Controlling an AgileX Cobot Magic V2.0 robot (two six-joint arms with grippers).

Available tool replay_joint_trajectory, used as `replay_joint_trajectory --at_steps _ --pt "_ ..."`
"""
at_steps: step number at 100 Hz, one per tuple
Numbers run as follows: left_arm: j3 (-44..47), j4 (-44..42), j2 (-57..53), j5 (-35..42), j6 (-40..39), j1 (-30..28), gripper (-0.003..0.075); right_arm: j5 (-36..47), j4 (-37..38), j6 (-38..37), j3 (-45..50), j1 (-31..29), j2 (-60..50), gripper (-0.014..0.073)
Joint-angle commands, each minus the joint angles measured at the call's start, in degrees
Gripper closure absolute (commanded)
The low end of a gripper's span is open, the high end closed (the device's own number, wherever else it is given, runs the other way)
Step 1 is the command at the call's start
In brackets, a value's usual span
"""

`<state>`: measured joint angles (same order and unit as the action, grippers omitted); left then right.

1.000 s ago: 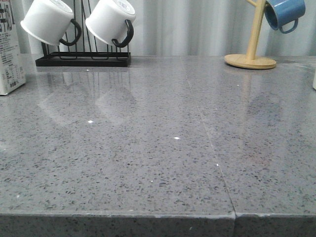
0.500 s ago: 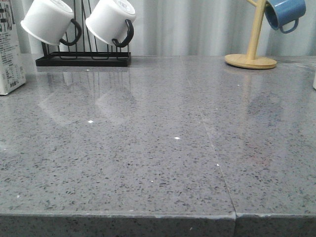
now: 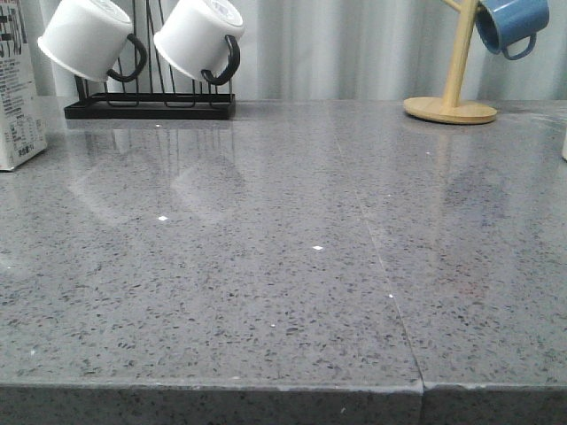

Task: Place milk next to cup
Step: 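Close the right gripper on the white HOME mug handle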

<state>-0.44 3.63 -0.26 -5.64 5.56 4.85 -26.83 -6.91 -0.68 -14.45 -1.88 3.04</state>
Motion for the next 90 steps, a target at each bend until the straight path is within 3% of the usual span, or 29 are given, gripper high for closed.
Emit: replay_joint_trajectory --at_steps 1,12,47,90 --pt "3.47 0.03 -1.73 4.13 0.02 -0.08 0.0741 8.71 1.54 0.18 -1.80 -0.58 5.30 0.0262" --pt "3.47 0.03 -1.73 4.13 0.02 -0.08 0.0741 16.54 4.86 0.18 -1.80 -2.47 11.49 0.0262" --pt "3.47 0.03 -1.73 4.13 0.02 -0.08 0.0741 40.36 4.65 0.18 -1.80 -12.45 32.78 0.0262" --pt "3.47 0.03 -1.73 4.13 0.02 -0.08 0.0741 63.82 4.65 0.18 -3.81 -13.52 60.01 0.0262"
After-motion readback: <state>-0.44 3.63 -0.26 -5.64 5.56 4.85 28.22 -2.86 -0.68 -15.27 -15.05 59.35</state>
